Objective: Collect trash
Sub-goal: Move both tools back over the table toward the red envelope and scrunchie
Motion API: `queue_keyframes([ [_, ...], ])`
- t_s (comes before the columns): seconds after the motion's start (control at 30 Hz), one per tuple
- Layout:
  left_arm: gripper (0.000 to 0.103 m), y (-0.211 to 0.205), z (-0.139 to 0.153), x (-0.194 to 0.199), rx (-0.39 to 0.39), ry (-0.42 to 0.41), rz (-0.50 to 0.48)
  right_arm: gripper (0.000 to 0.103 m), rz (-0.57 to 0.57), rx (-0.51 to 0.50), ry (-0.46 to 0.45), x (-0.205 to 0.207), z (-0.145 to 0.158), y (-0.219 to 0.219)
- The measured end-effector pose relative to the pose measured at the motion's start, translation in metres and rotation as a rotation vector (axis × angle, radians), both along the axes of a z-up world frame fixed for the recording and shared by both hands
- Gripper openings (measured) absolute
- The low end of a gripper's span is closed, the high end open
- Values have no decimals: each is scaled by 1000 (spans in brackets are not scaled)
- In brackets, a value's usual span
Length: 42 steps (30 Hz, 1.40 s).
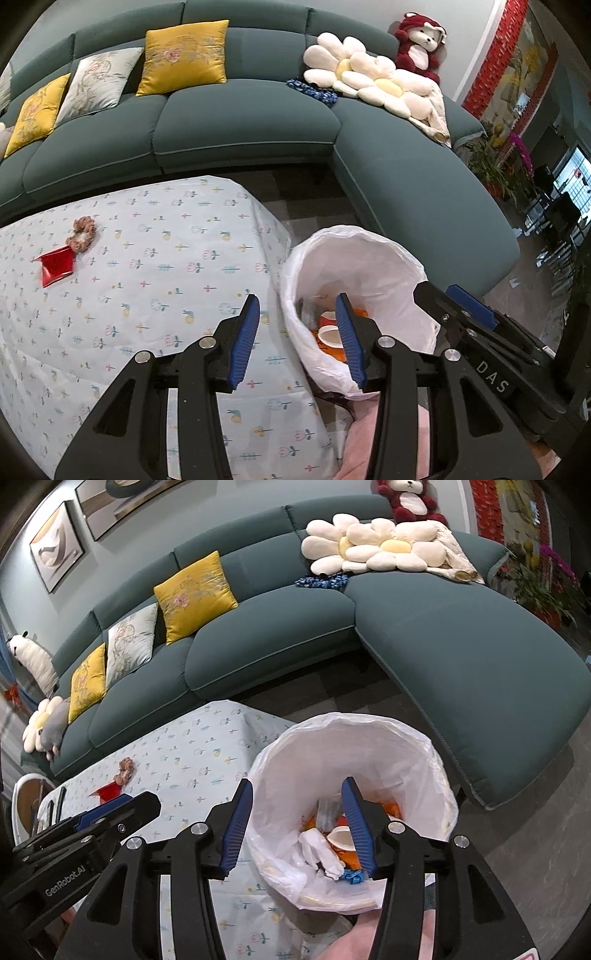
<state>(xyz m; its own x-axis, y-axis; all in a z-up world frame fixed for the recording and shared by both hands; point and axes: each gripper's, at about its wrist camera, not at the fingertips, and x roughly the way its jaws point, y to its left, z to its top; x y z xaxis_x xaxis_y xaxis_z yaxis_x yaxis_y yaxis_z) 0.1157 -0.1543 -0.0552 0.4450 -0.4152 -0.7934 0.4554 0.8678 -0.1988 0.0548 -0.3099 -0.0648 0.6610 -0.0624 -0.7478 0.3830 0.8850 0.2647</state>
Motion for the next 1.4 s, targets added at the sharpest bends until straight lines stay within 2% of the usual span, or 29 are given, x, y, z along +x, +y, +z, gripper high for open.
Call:
queue_keyframes([
  [0.67,41,95,-7,25,-21,19,159,50,136,-42,17,35,7,77],
  [1.27,41,198,-30,56,-30,71,333,50,287,-84,80,84,-7,168],
  [1.4,45,226,-39,68,-26,87,384,50,319,-82,101,100,-15,191],
])
